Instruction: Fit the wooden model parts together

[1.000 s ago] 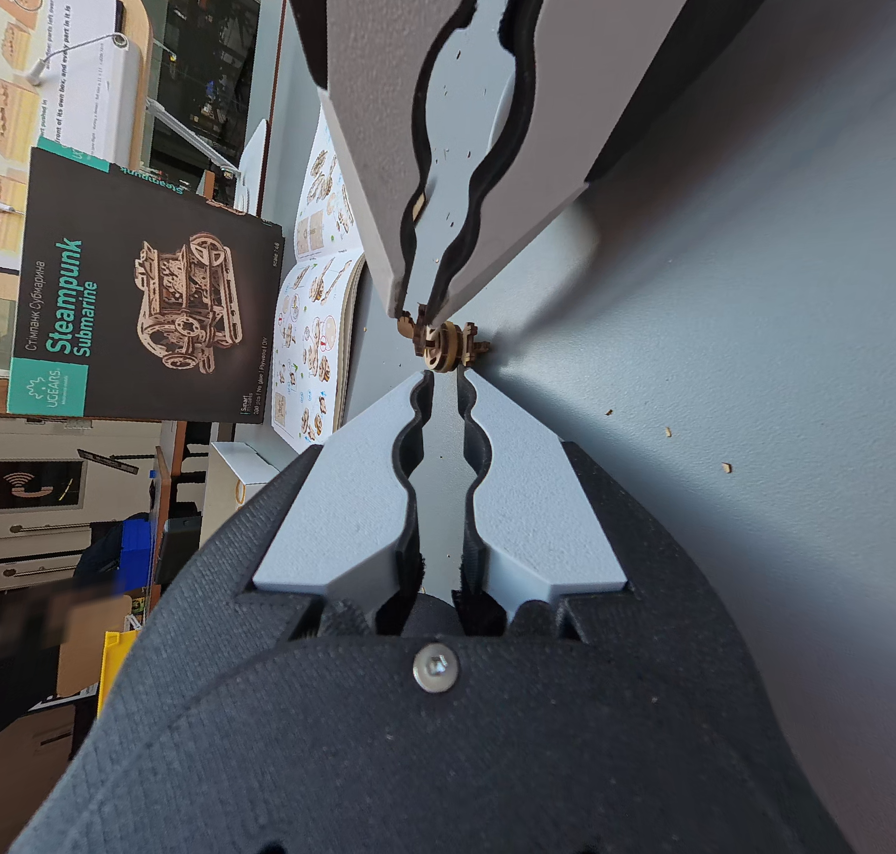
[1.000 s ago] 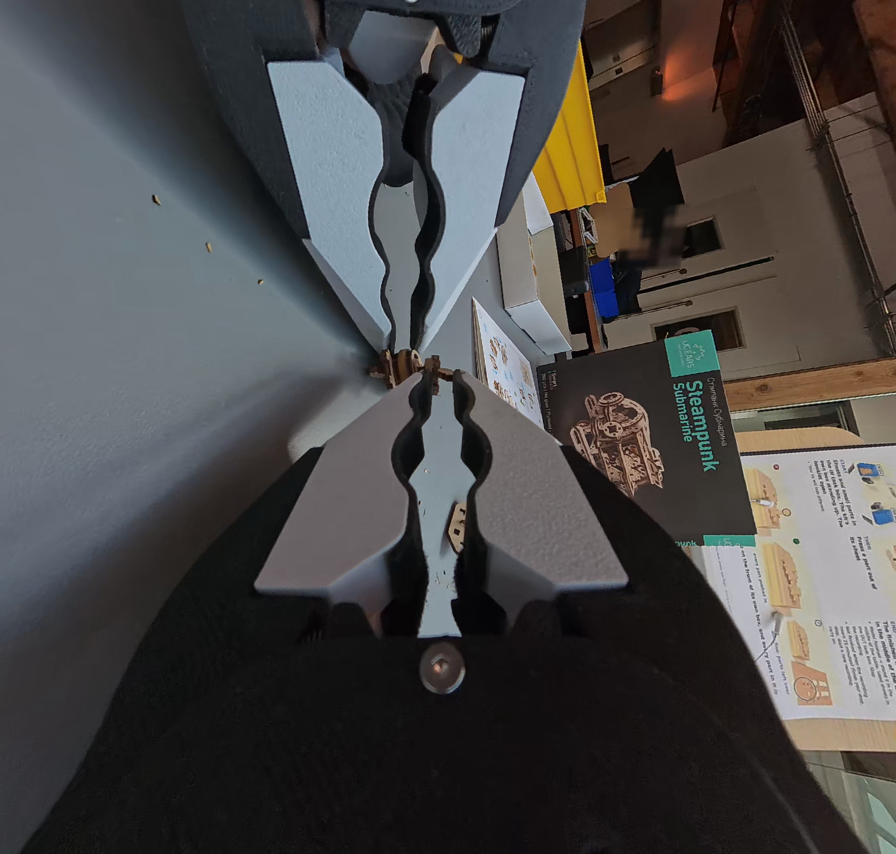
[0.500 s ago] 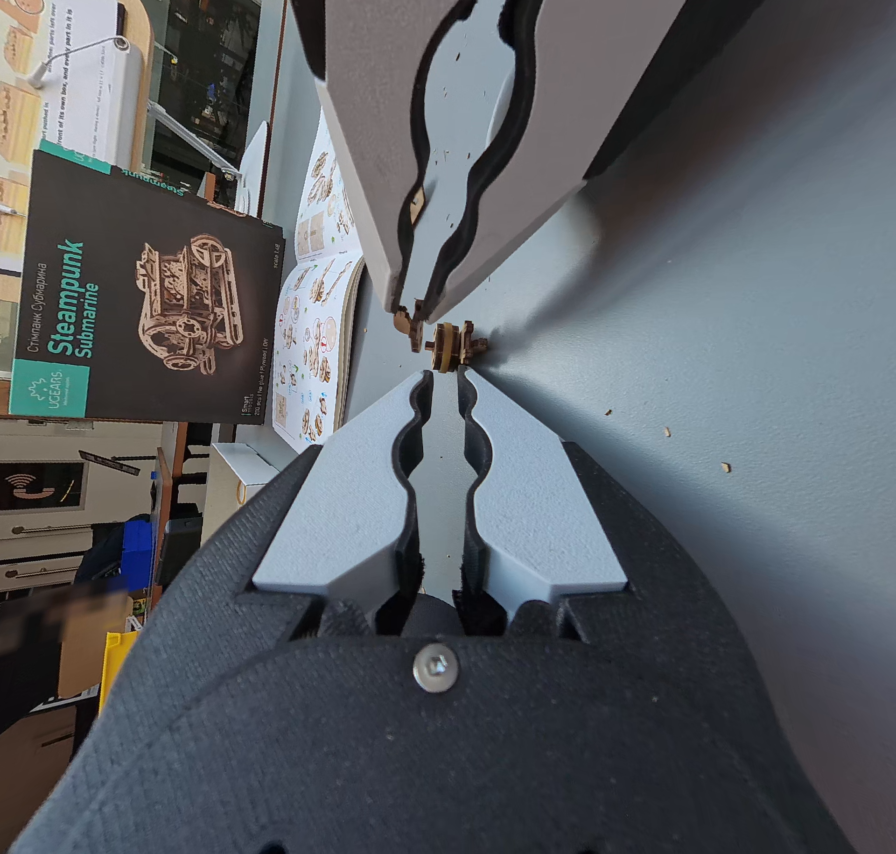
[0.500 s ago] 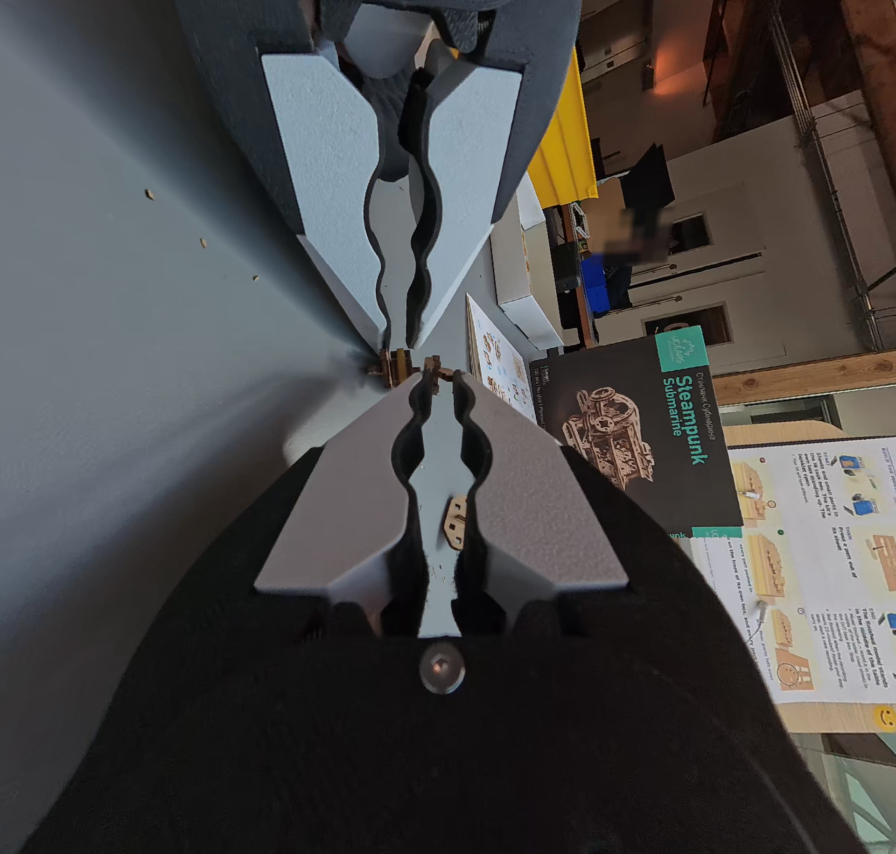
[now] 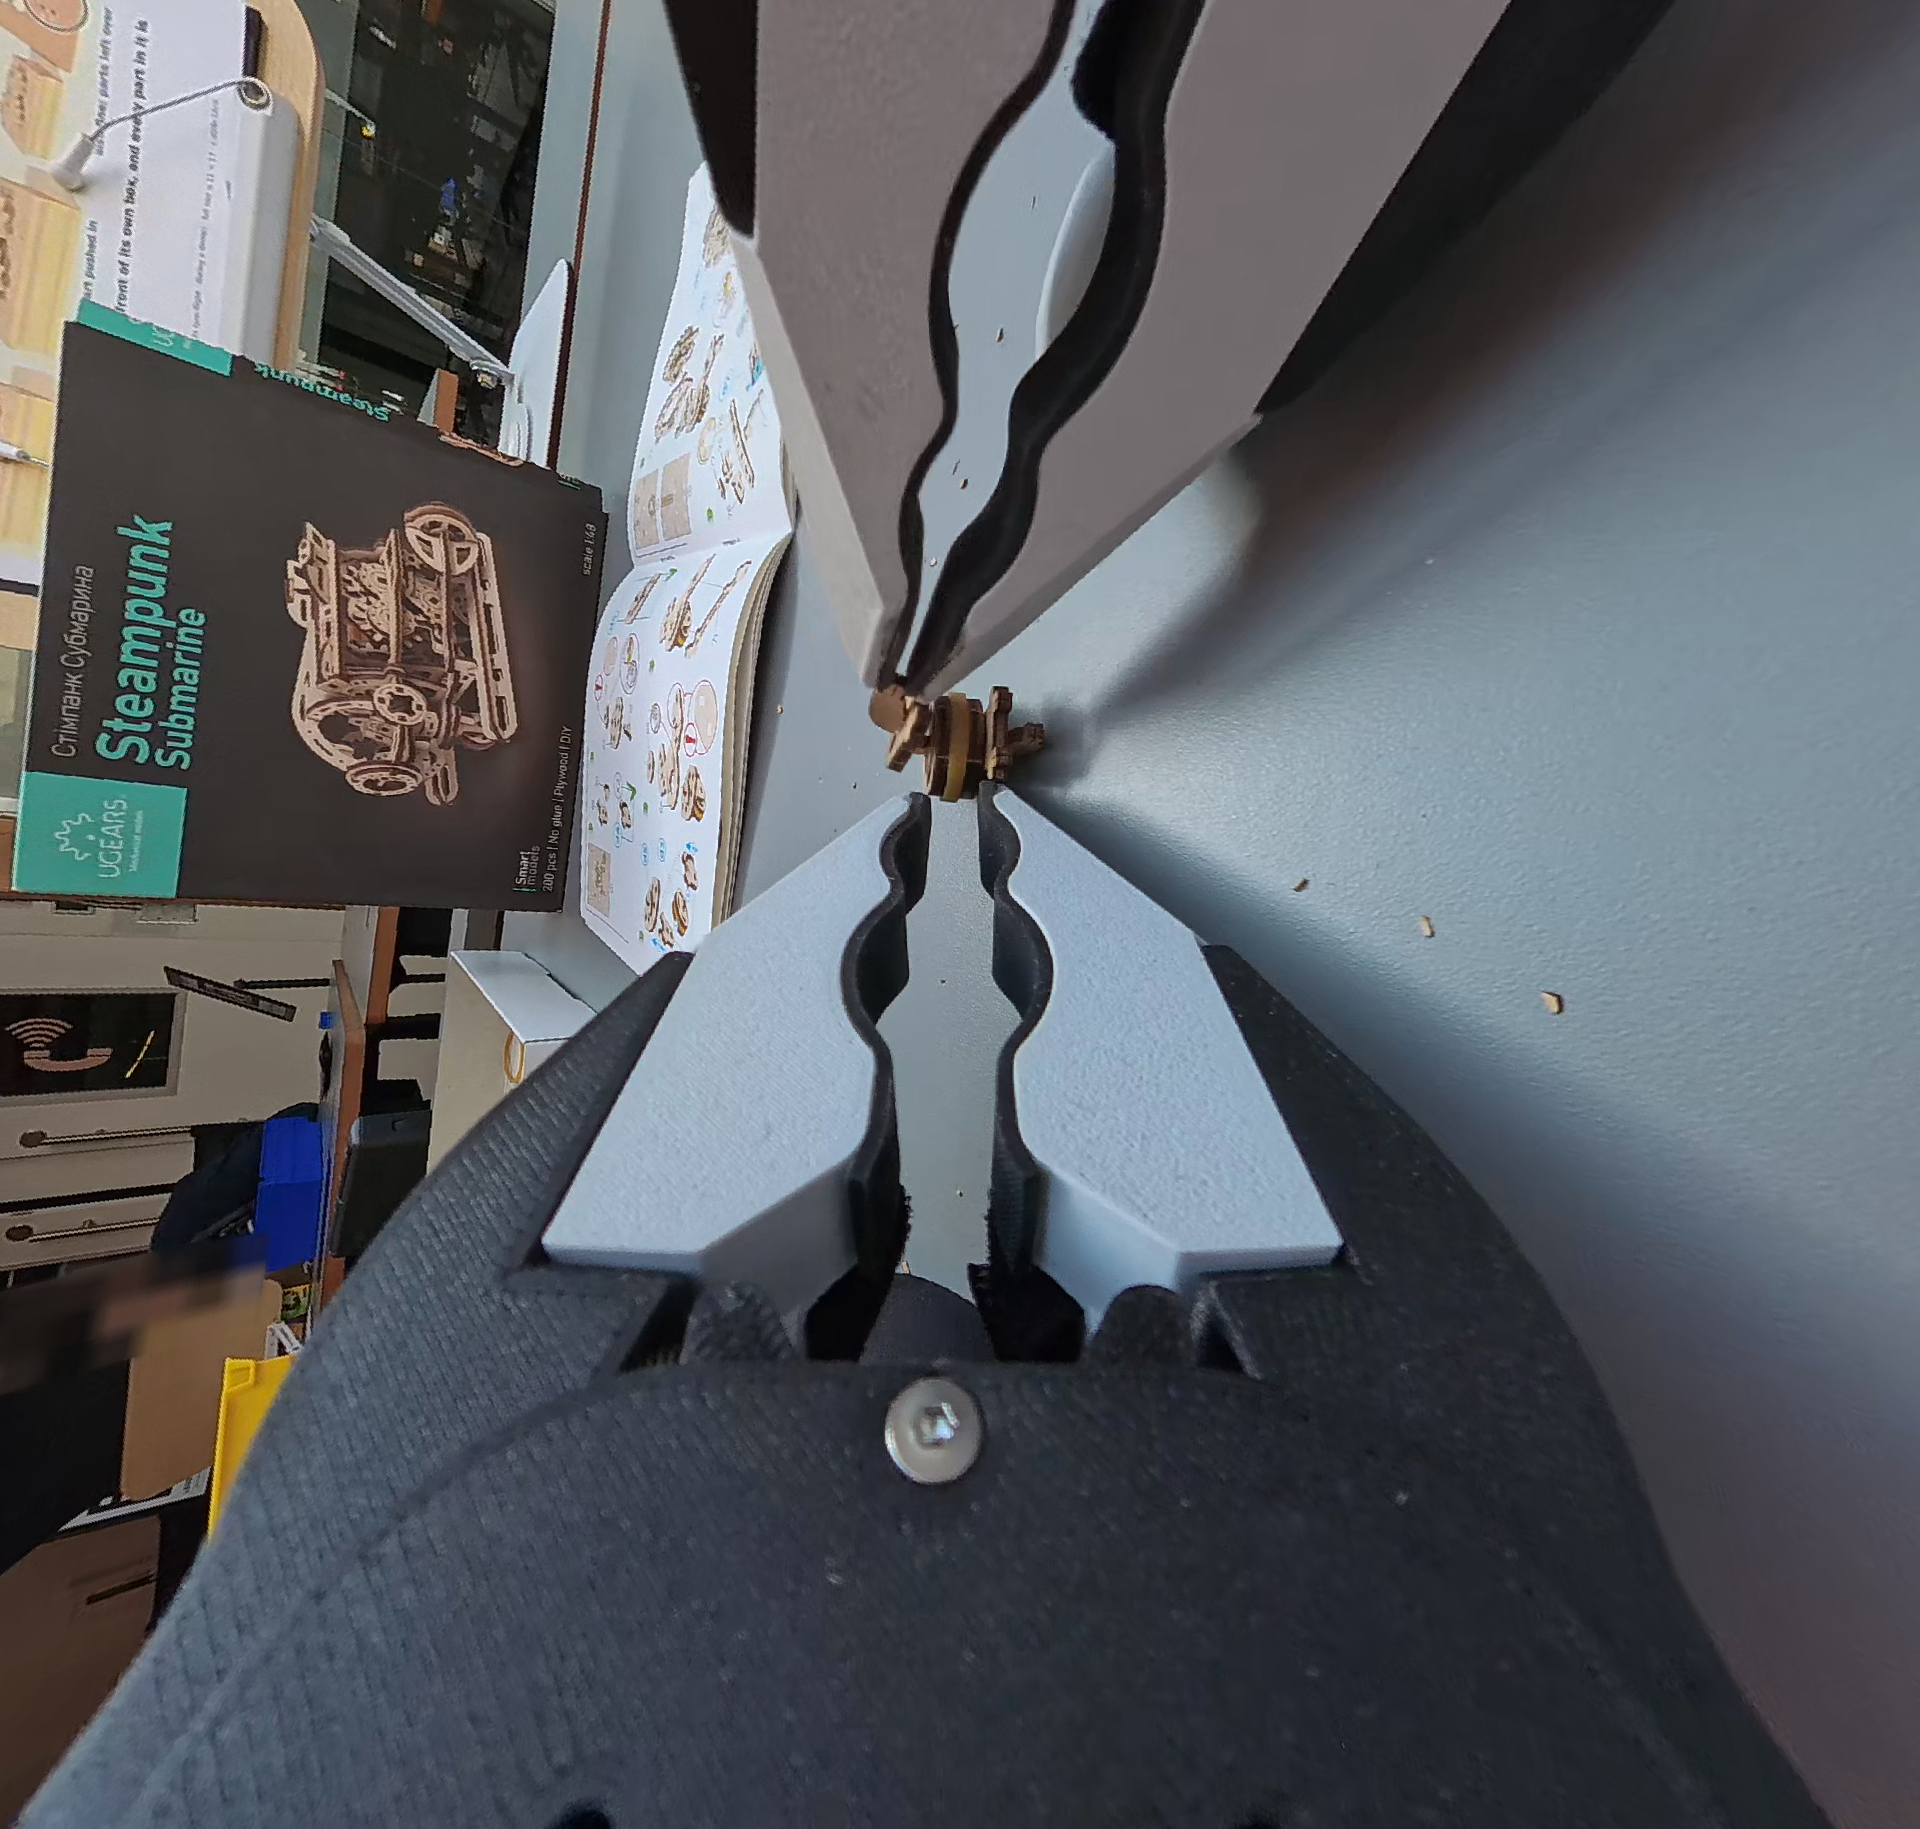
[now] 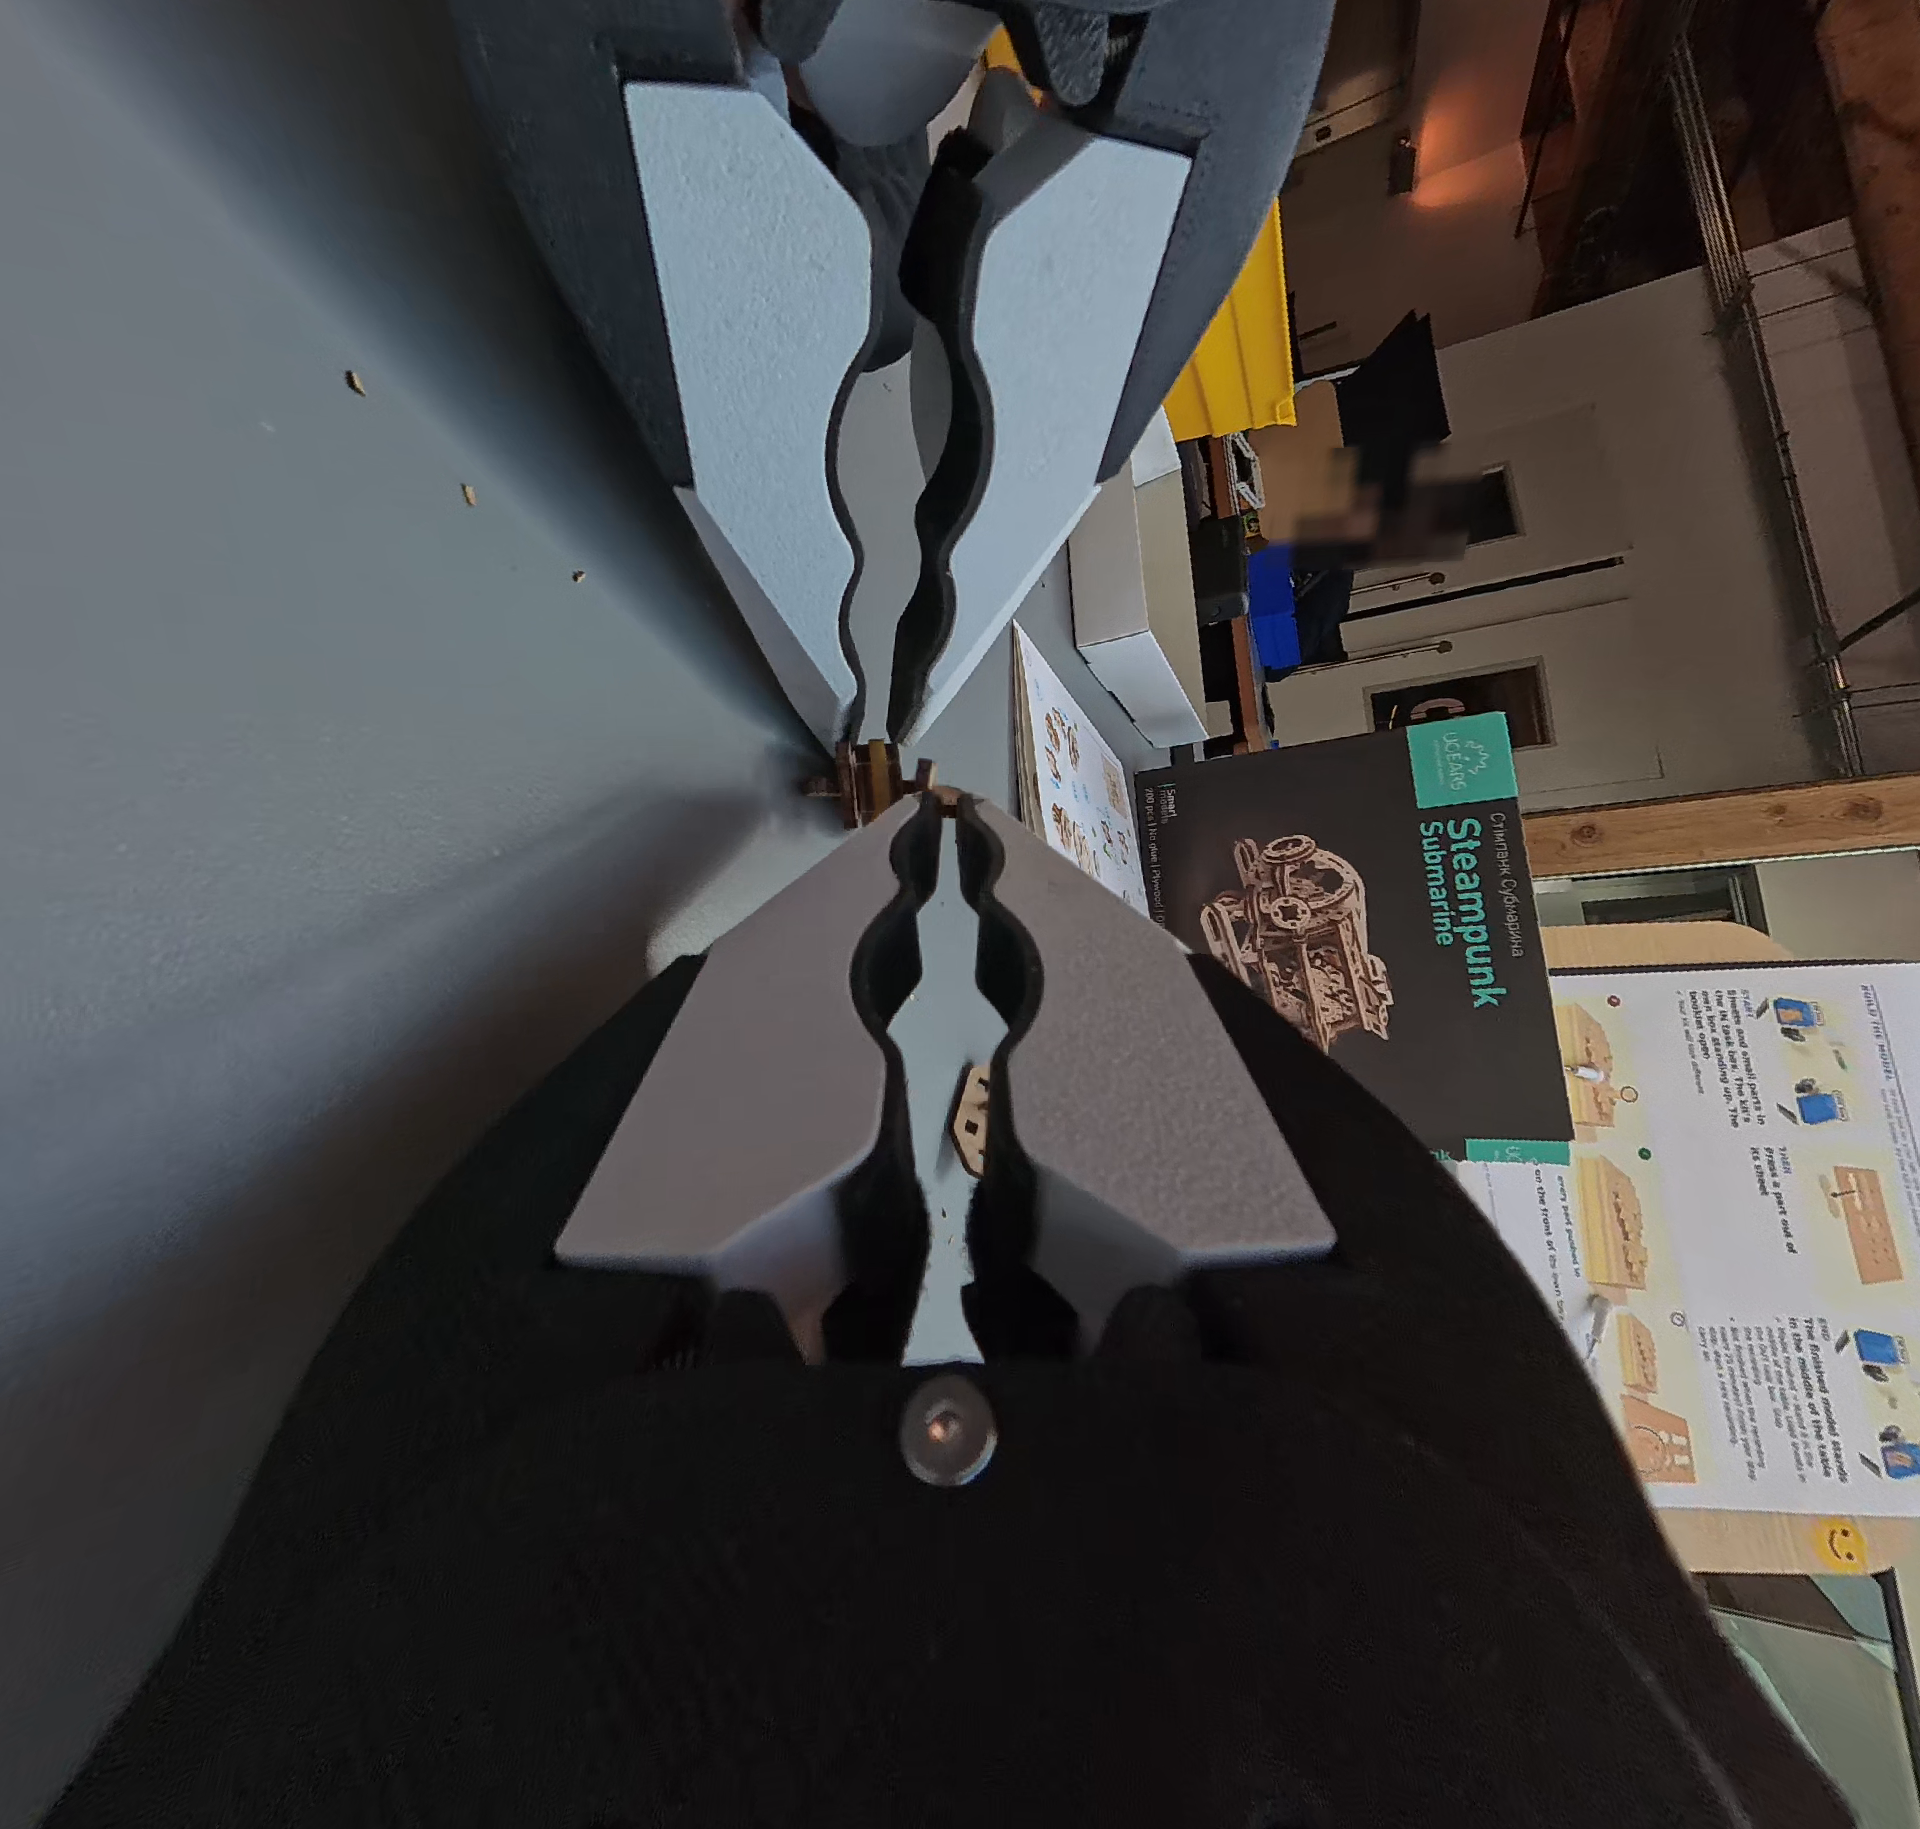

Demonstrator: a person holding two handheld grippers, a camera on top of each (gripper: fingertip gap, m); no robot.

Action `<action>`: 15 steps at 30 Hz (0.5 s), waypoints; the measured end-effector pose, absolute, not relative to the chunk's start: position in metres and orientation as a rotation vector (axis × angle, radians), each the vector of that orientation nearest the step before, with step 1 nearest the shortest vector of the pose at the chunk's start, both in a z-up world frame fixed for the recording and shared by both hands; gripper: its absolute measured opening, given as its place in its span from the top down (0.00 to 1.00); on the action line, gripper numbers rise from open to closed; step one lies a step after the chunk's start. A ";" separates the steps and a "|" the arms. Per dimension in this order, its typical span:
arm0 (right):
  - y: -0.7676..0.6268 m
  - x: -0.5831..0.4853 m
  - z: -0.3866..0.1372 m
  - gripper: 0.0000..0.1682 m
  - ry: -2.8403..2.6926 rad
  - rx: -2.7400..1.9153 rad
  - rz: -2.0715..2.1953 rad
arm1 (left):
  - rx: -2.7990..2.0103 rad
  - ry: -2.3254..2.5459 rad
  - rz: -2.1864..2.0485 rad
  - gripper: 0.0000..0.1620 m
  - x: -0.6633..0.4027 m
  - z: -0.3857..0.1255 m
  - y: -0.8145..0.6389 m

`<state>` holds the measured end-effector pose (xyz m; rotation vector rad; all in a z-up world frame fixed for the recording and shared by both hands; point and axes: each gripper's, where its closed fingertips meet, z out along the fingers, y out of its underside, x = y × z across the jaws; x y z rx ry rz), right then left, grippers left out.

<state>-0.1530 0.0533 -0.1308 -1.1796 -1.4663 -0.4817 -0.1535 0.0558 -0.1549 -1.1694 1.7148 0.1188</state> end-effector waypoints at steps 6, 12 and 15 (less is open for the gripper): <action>0.053 -0.154 -0.132 0.99 -1.479 -1.168 -0.496 | -1.171 1.713 0.118 0.95 -0.154 -0.155 0.056; 0.054 -0.153 -0.132 0.99 -1.470 -1.184 -0.479 | -1.174 1.706 0.119 0.94 -0.154 -0.154 0.057; 0.053 -0.154 -0.132 0.99 -1.478 -1.174 -0.480 | -1.176 1.697 0.111 0.92 -0.154 -0.153 0.057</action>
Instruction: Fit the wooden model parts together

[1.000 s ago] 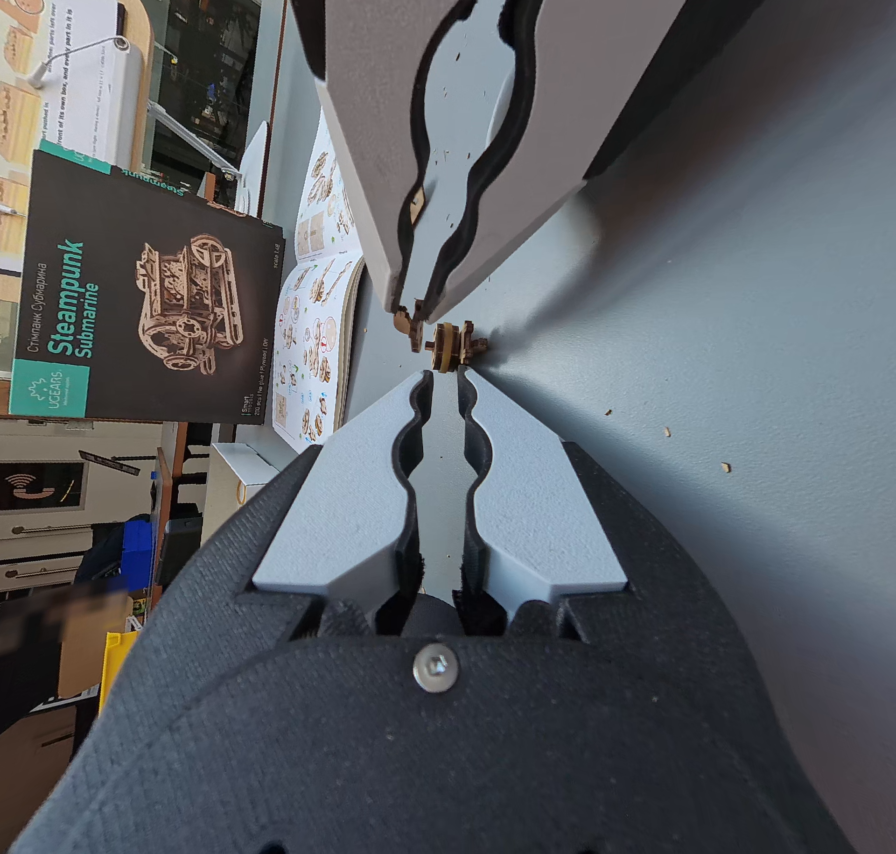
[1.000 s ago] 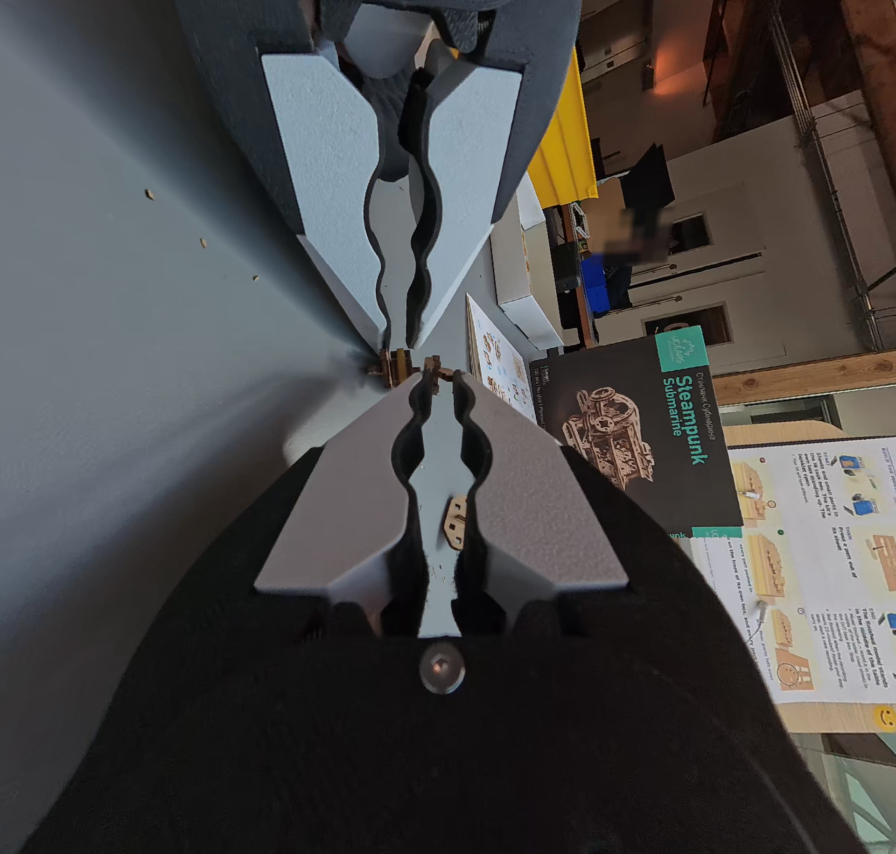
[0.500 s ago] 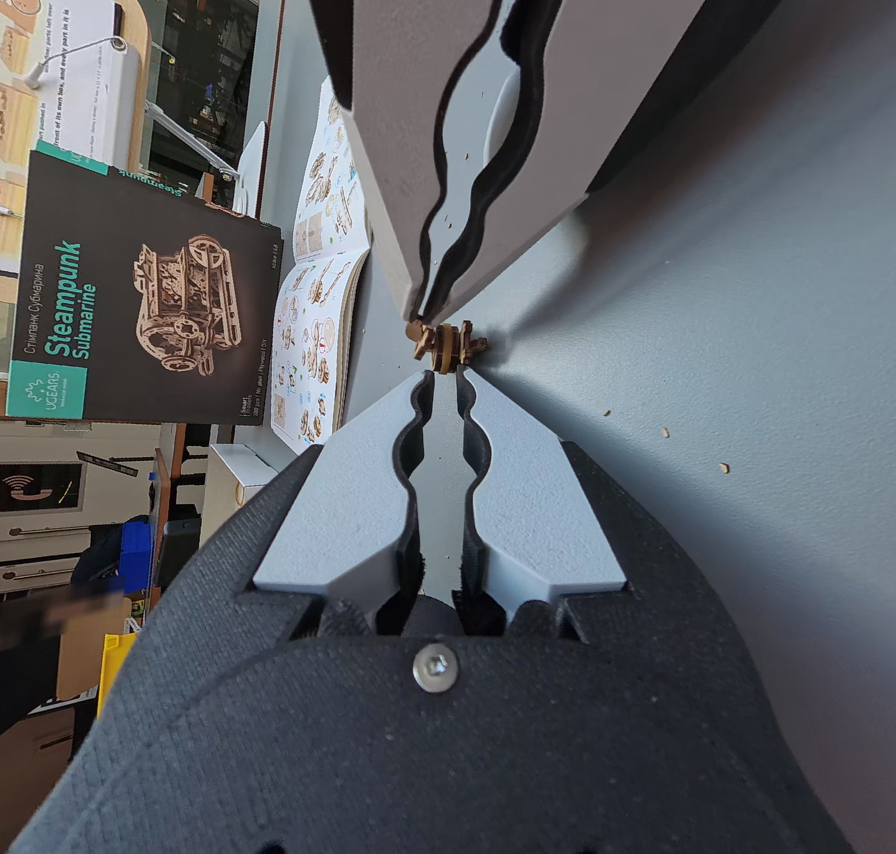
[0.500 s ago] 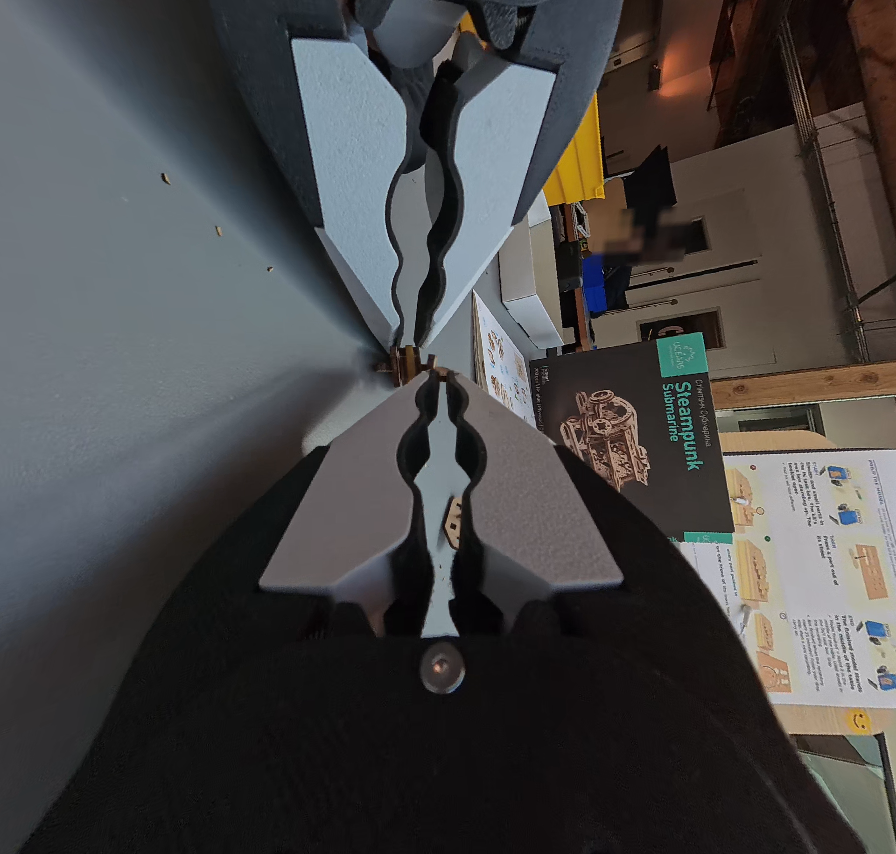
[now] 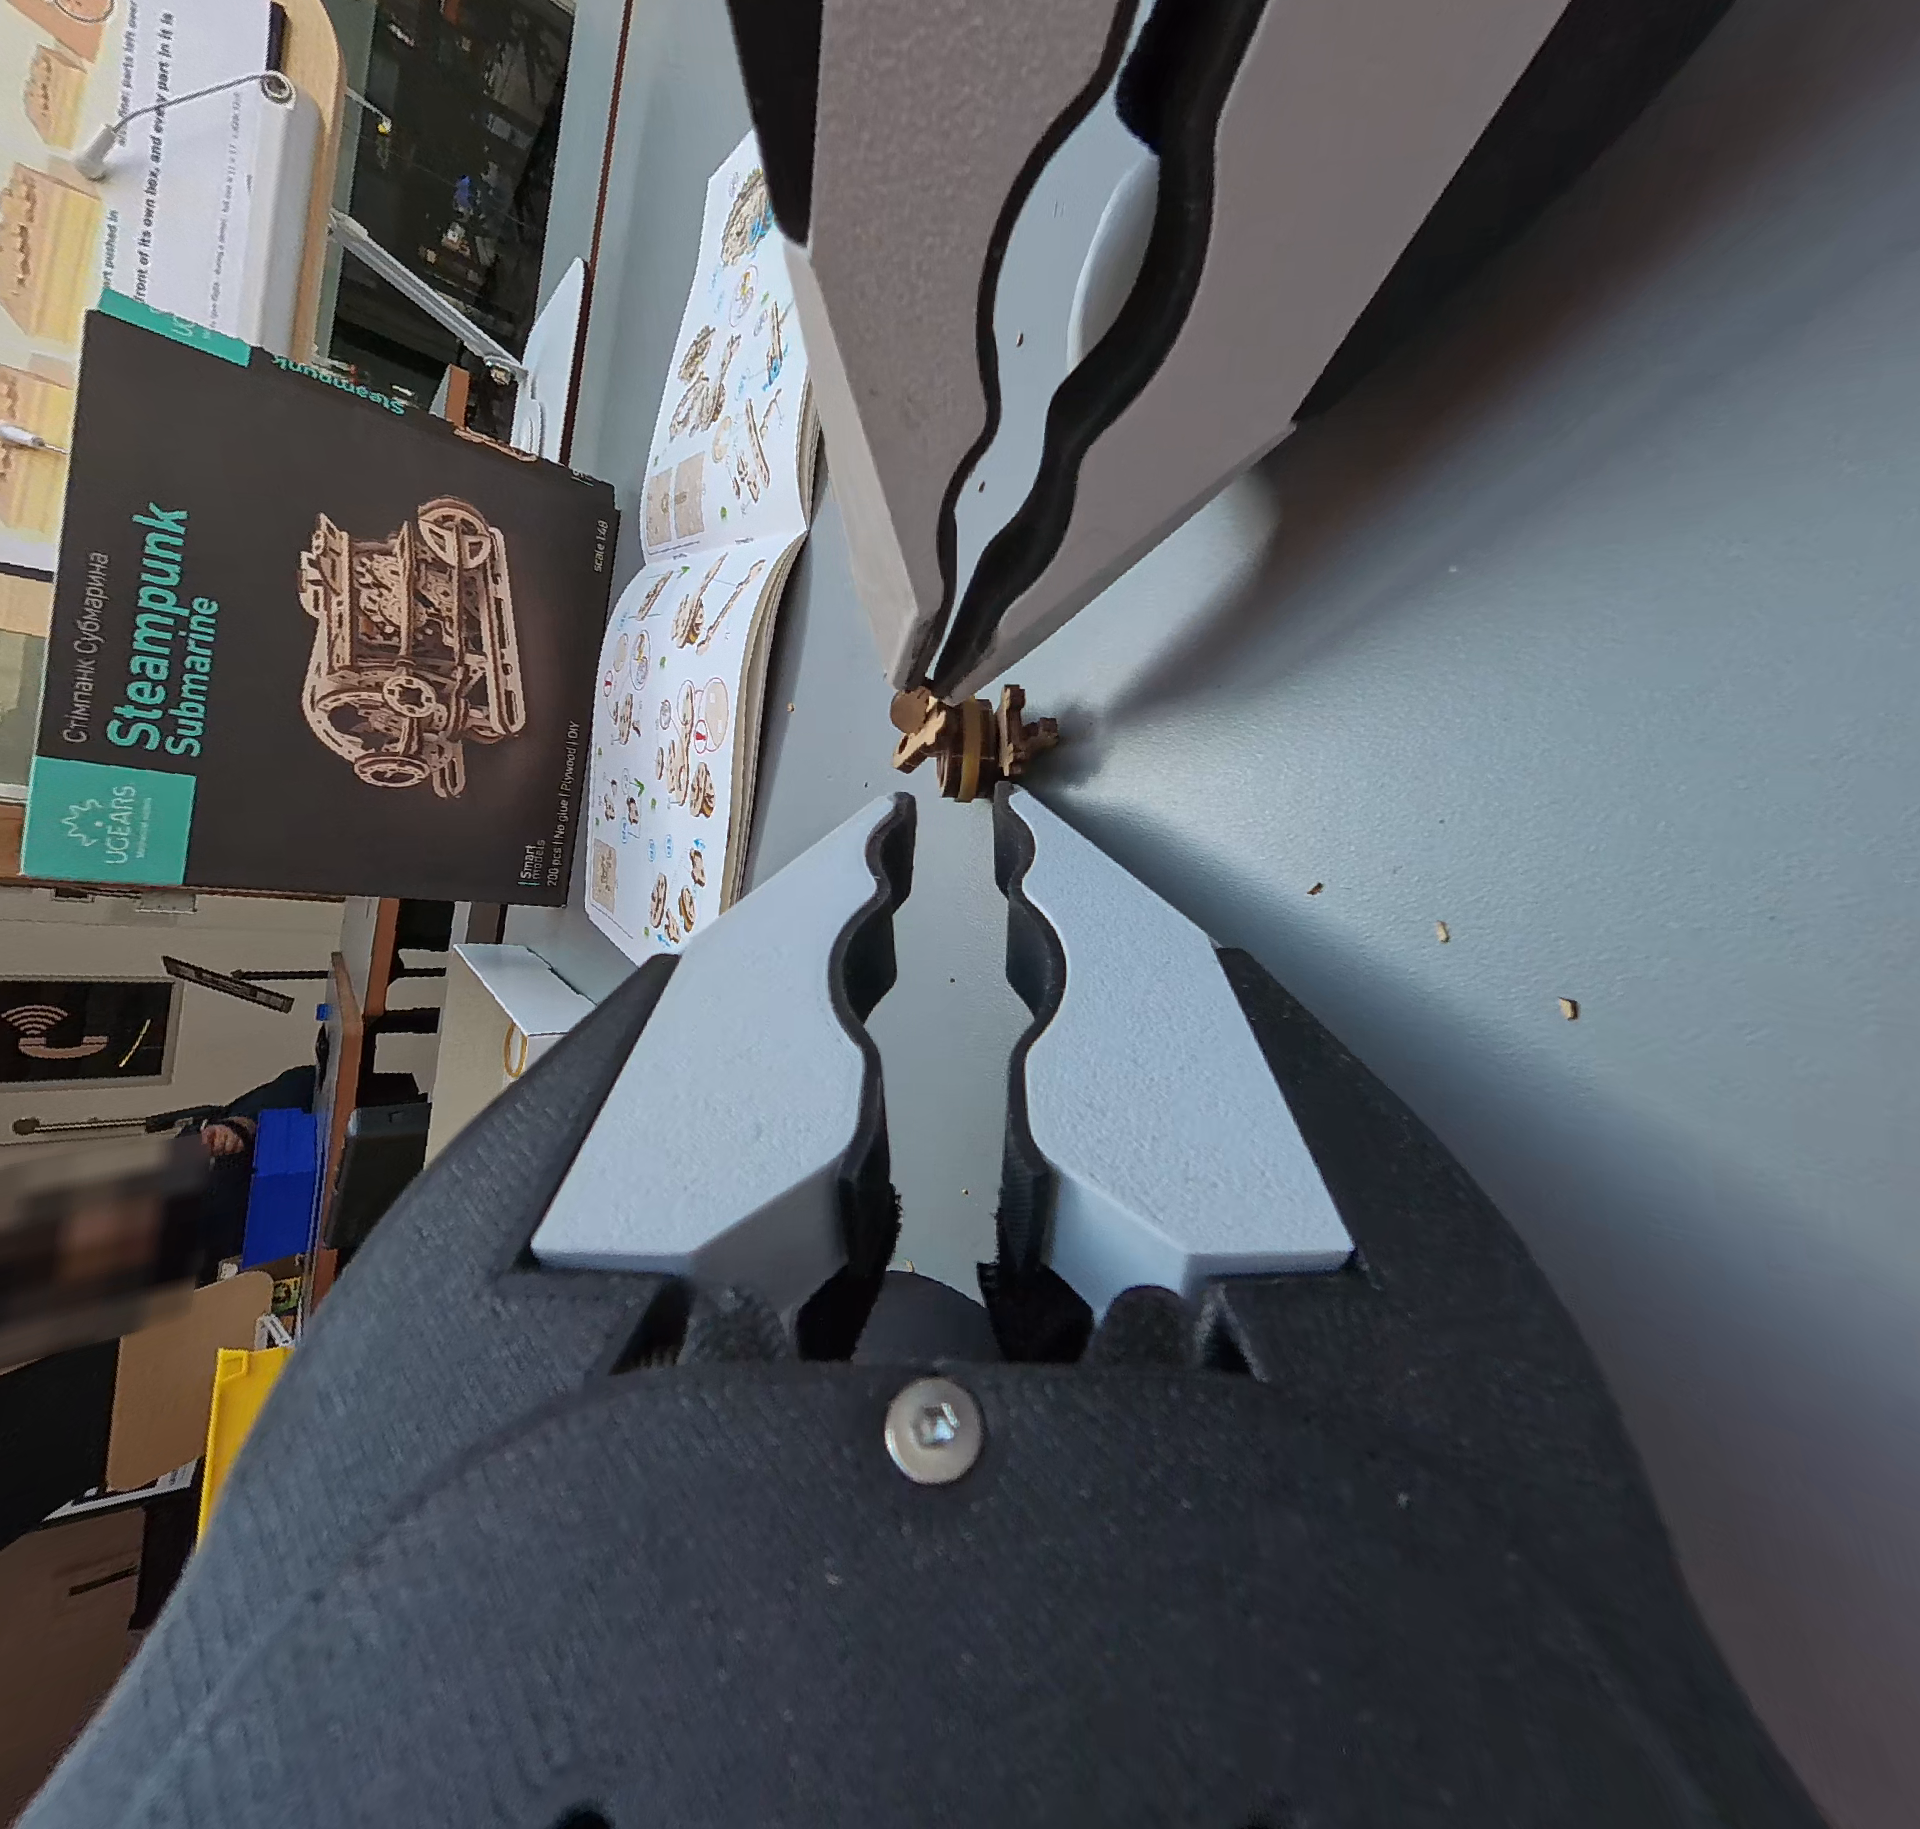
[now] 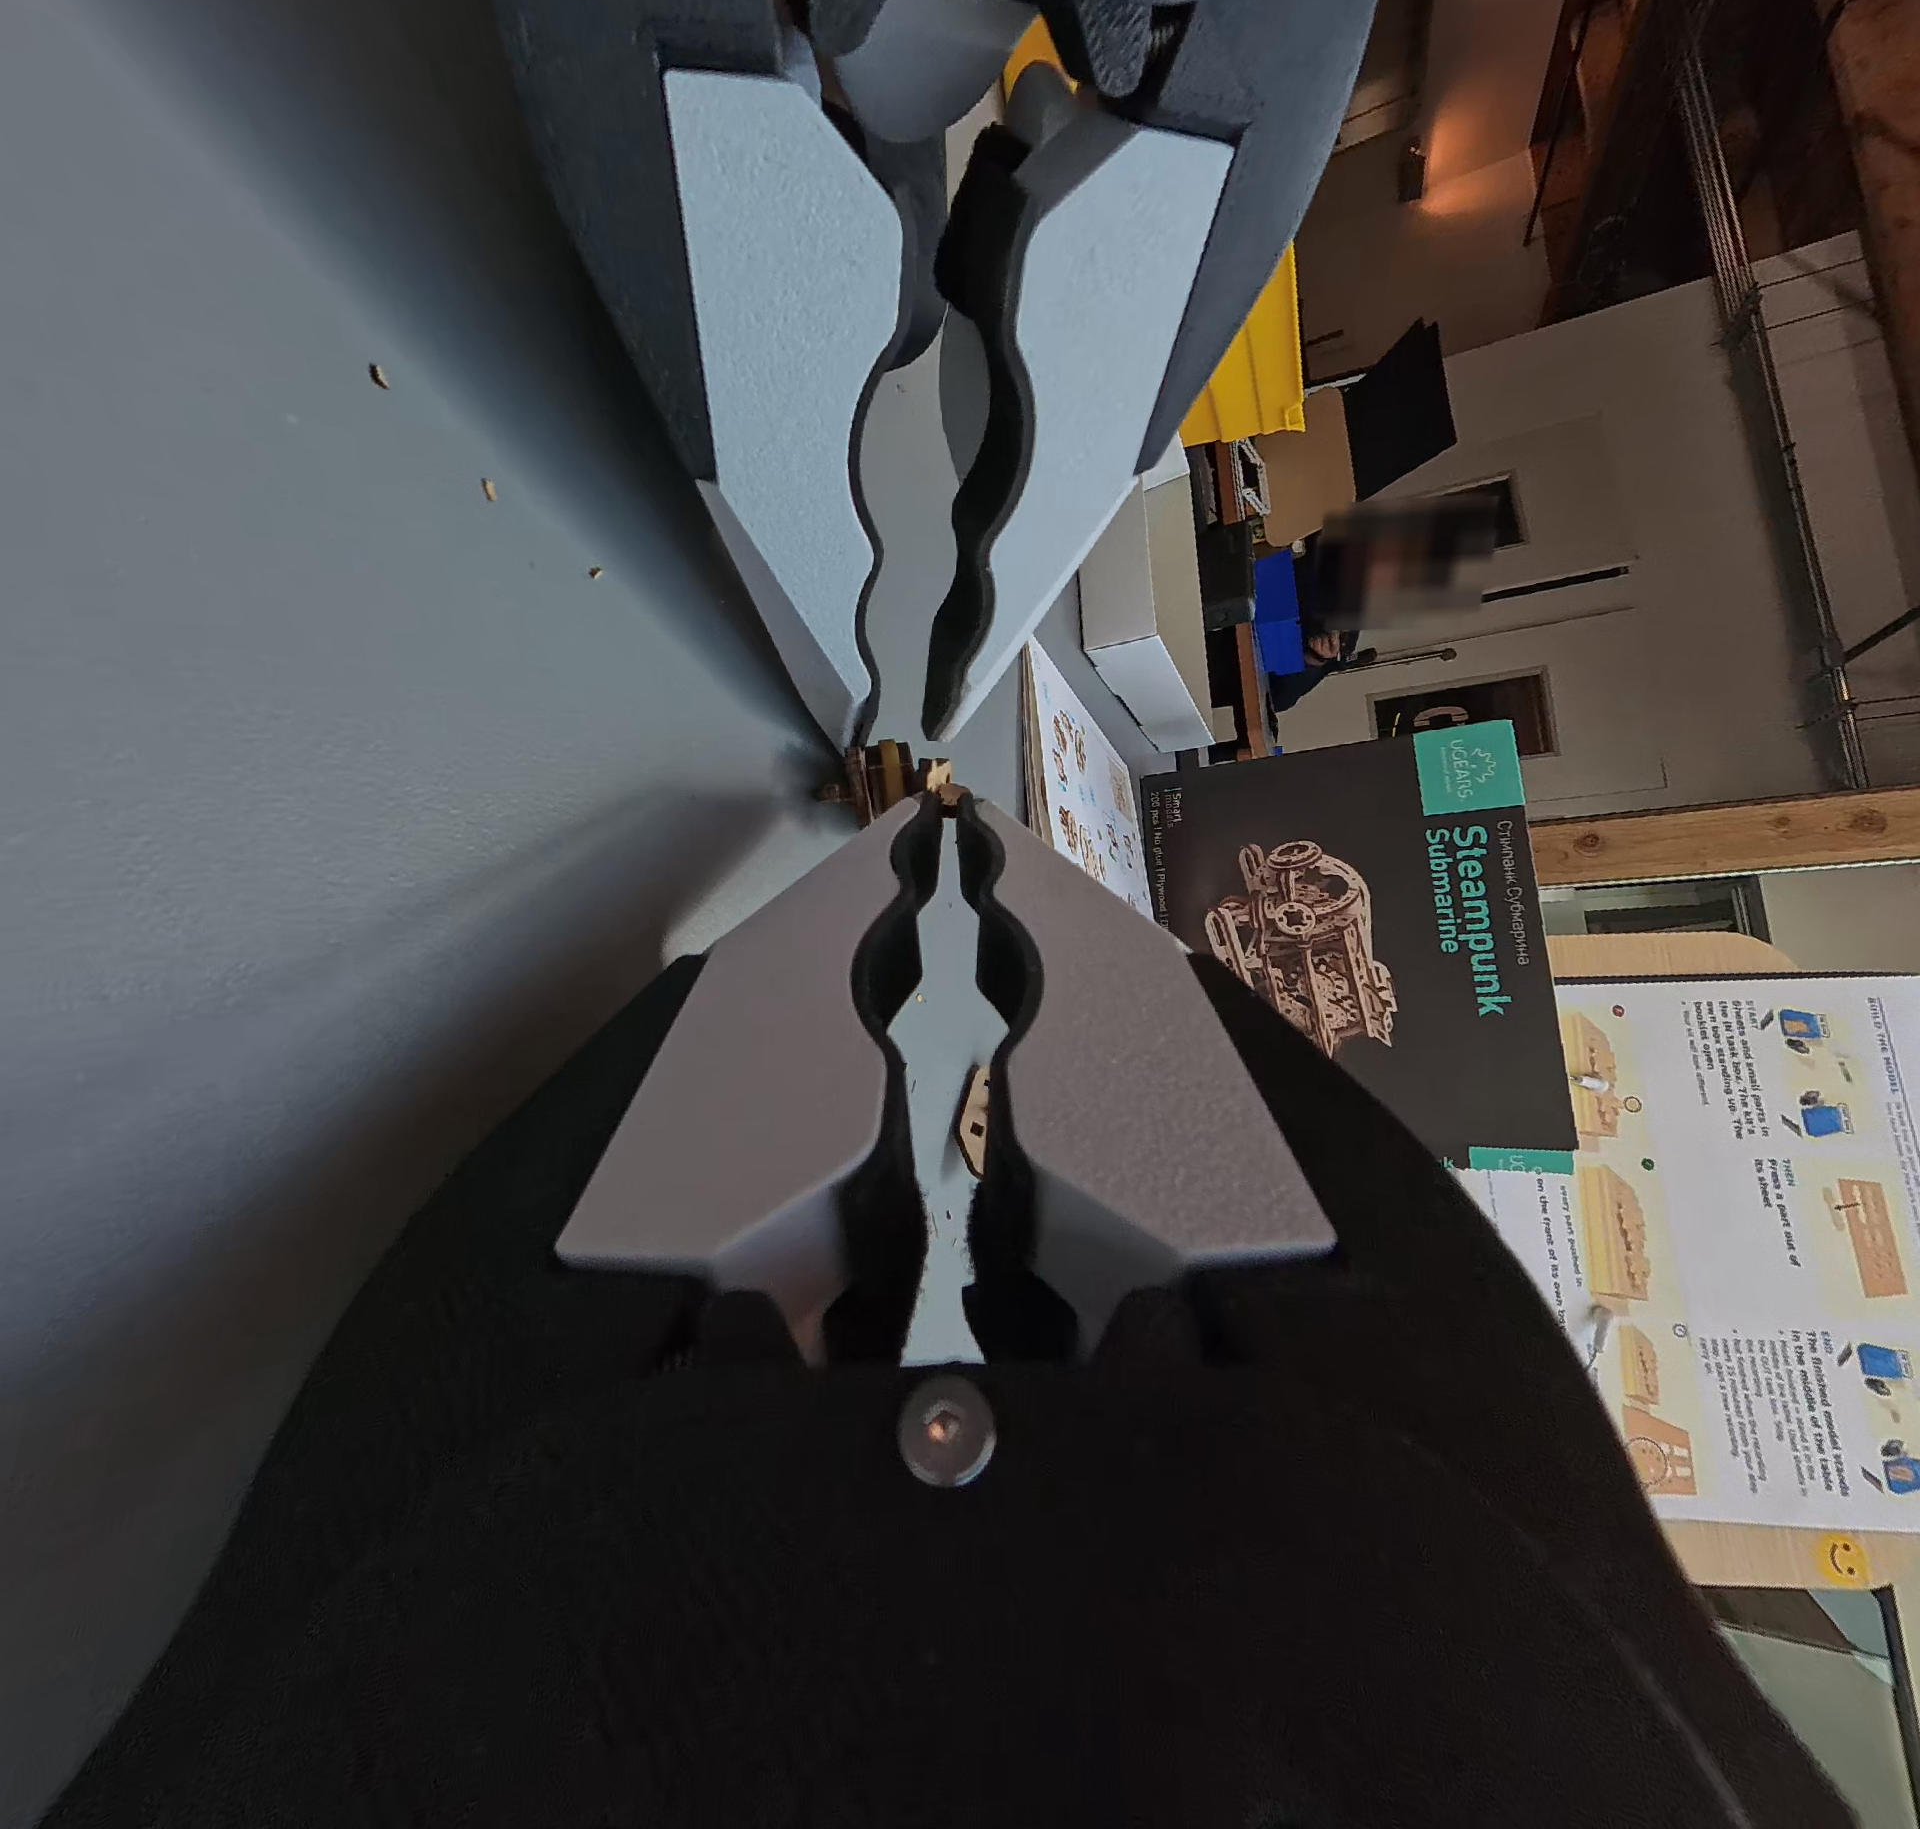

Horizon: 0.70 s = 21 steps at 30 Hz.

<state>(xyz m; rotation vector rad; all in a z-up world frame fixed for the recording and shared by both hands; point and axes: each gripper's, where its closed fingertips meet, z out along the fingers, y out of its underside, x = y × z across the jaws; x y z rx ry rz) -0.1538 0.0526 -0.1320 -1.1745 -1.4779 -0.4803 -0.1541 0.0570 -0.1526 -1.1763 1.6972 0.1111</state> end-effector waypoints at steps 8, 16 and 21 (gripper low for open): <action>0.051 -0.153 -0.132 0.99 -1.478 -1.189 -0.446 | -1.176 1.689 0.104 0.90 -0.154 -0.151 0.057; 0.048 -0.153 -0.132 1.00 -1.483 -1.191 -0.422 | -1.175 1.691 0.108 0.91 -0.155 -0.152 0.057; 0.048 -0.150 -0.130 1.00 -1.470 -1.203 -0.403 | -1.174 1.693 0.108 0.91 -0.155 -0.152 0.057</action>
